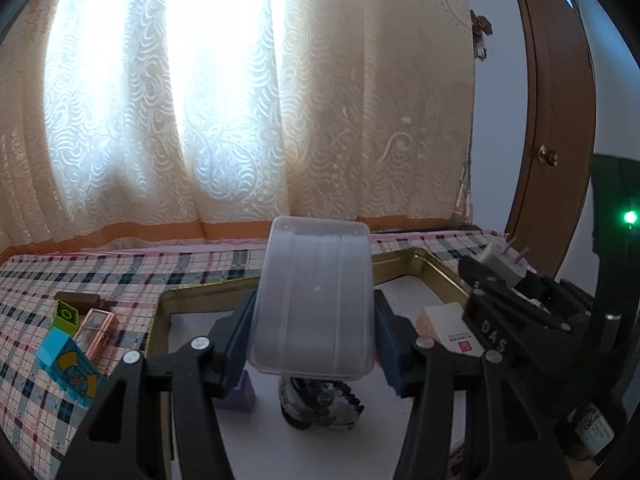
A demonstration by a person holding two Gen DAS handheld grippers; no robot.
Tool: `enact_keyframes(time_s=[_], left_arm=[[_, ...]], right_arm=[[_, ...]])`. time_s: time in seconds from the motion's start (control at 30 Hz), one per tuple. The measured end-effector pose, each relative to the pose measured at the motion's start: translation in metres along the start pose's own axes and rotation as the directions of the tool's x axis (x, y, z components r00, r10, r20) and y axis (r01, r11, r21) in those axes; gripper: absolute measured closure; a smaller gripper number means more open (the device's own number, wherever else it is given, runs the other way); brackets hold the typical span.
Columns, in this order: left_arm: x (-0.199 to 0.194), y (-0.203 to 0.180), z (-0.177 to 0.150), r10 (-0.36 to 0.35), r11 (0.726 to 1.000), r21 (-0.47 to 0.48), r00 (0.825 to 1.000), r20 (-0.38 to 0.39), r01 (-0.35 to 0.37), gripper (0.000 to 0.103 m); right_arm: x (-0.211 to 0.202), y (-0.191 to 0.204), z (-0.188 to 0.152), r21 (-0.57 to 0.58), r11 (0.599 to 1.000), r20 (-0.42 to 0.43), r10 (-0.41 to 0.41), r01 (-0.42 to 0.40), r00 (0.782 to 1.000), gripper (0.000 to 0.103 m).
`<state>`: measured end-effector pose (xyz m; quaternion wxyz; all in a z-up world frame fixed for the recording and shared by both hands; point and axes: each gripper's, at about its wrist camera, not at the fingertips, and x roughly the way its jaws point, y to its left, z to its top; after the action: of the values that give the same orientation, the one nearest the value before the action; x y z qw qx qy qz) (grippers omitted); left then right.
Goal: Organize rigid objects
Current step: 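Lower both held objects onto the tray paper and open both tools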
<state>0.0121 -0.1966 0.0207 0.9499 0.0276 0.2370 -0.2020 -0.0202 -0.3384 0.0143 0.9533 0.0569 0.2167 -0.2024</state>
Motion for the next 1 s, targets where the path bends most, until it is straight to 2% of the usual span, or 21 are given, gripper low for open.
enact_keyframes(time_s=[0.13, 0.3, 0.5, 0.67, 0.9, 1.0], left_arm=[[0.007, -0.003, -0.007, -0.013, 1.000, 0.005, 0.999, -0.049, 0.014, 0.048], [0.010, -0.006, -0.010, -0.001, 1.000, 0.028, 0.998, -0.065, 0.003, 0.048], [0.022, 0.000, -0.015, 0.002, 1.000, 0.015, 0.992, -0.128, 0.000, 0.048], [0.022, -0.002, -0.016, 0.033, 0.999, 0.043, 0.990, -0.135, -0.028, 0.048], [0.025, -0.001, -0.019, 0.052, 0.998, 0.051, 0.988, -0.147, -0.045, 0.049], [0.026, -0.001, -0.020, 0.064, 0.997, 0.058, 0.985, -0.162, -0.056, 0.047]], right_arm=[[0.008, 0.004, -0.003, -0.023, 1.000, -0.045, 0.003, -0.004, 0.999, 0.063], [0.017, 0.007, -0.008, -0.027, 1.000, -0.104, 0.012, -0.015, 0.994, 0.063], [0.017, 0.012, -0.011, -0.044, 0.998, -0.123, 0.040, -0.045, 0.992, 0.063], [0.019, 0.015, -0.012, -0.052, 0.997, -0.141, 0.055, -0.063, 0.988, 0.063], [0.028, 0.016, -0.014, -0.035, 0.992, -0.205, 0.108, -0.118, 0.973, 0.063], [0.030, 0.015, -0.015, -0.035, 0.996, -0.218, 0.074, -0.083, 0.973, 0.047]])
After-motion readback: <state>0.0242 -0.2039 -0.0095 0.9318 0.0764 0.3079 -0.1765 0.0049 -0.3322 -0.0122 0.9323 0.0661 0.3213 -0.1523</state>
